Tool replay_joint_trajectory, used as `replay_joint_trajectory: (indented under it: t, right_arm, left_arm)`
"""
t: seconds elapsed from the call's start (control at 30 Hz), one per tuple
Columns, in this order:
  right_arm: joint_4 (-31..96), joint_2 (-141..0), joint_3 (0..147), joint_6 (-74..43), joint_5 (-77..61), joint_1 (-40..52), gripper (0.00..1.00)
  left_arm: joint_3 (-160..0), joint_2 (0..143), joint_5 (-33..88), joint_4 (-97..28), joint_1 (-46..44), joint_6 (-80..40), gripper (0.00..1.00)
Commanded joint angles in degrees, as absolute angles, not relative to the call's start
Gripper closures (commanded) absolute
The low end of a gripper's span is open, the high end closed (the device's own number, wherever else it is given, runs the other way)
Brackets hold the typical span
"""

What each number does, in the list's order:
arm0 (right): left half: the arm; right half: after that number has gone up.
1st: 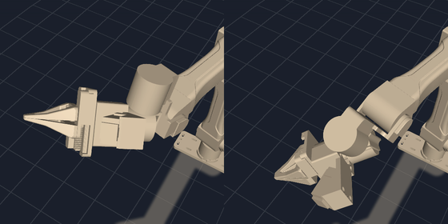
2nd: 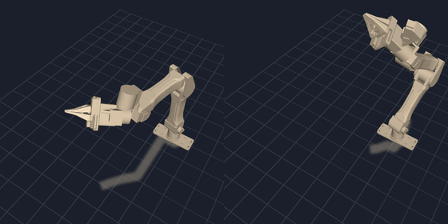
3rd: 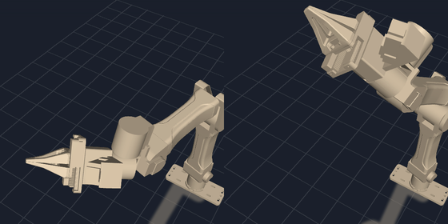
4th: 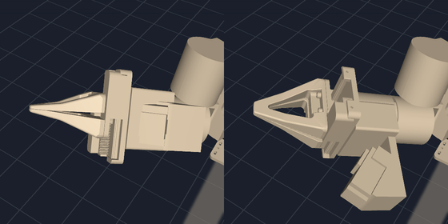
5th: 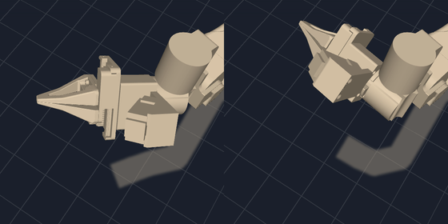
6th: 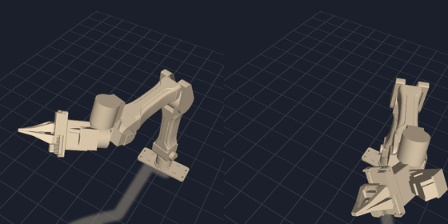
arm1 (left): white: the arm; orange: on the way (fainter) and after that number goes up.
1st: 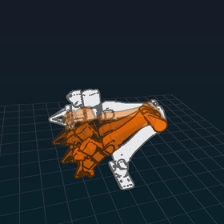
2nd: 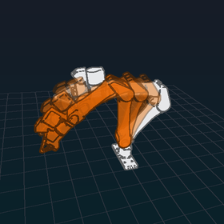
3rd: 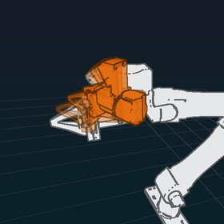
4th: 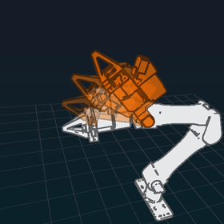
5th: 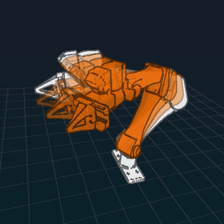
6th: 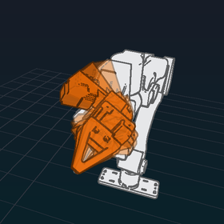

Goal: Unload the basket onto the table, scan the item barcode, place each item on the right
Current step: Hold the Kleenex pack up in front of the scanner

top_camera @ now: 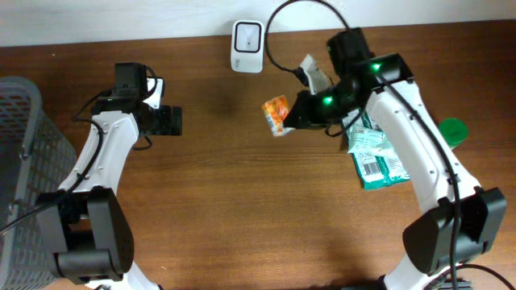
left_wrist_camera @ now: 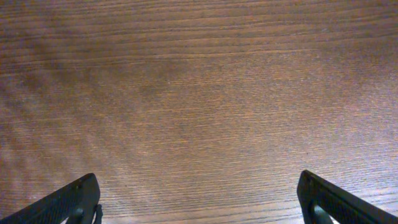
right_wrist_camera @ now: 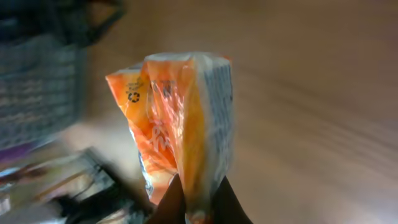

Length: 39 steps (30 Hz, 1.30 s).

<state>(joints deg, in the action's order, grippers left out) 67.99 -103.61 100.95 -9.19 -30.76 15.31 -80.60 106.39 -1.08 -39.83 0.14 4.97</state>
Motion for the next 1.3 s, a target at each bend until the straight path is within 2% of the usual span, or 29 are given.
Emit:
replay_joint_trajectory:
  t: [0.0, 0.17, 0.4, 0.47, 0.57, 0.8, 0.93, 1.1, 1.17, 1.27]
  right_arm:
    - [66.3, -105.0, 112.1, -14.9, -7.7, 19.3, 0.96]
    - [37.1, -112.5, 116.2, -1.3, 20.7, 26.3, 0.96]
    - [5.2, -131.1, 116.1, 31.1, 23.4, 27.7, 0.96]
    - [0.3, -135.6, 116.1, 41.1, 23.9, 27.7, 0.96]
    - [-5.4, -140.6, 116.1, 48.5, 26.3, 27.7, 0.96]
    - [-4.3, -141.6, 116.0, 50.5, 28.1, 27.9, 0.96]
    - [0.1, -137.5, 116.0, 40.7, 28.1, 27.7, 0.96]
    - [15.4, -124.4, 116.0, 19.8, 17.6, 27.4, 0.96]
    - [27.1, -119.6, 116.0, 9.8, 12.9, 27.1, 0.96]
    - [40.9, -115.0, 116.0, 5.0, 3.7, 26.7, 0.96]
  left_arm:
    - [-81.6, 105.5, -1.5, -39.9, 0.3, 5.5, 0.01]
    - [-81.6, 105.5, -1.5, -39.9, 0.3, 5.5, 0.01]
    - [-81.6, 105.5, -1.5, -39.9, 0.3, 5.5, 0.01]
    - [-81.6, 105.5, -1.5, -39.9, 0.3, 5.5, 0.01]
    - [-81.6, 105.5, -1.5, -39.9, 0.3, 5.5, 0.01]
    - [-81.6, 105.5, -1.5, -39.9, 0.3, 5.5, 0.01]
    - [-81.6, 105.5, -1.5, -39.9, 0.3, 5.5, 0.01]
    - [-81.6, 105.5, -1.4, -39.9, 0.3, 5.5, 0.01]
    - [-81.6, 105.5, -1.5, -39.9, 0.3, 5.5, 0.01]
    - [-81.6, 105.5, -1.5, -39.9, 0.3, 5.5, 0.01]
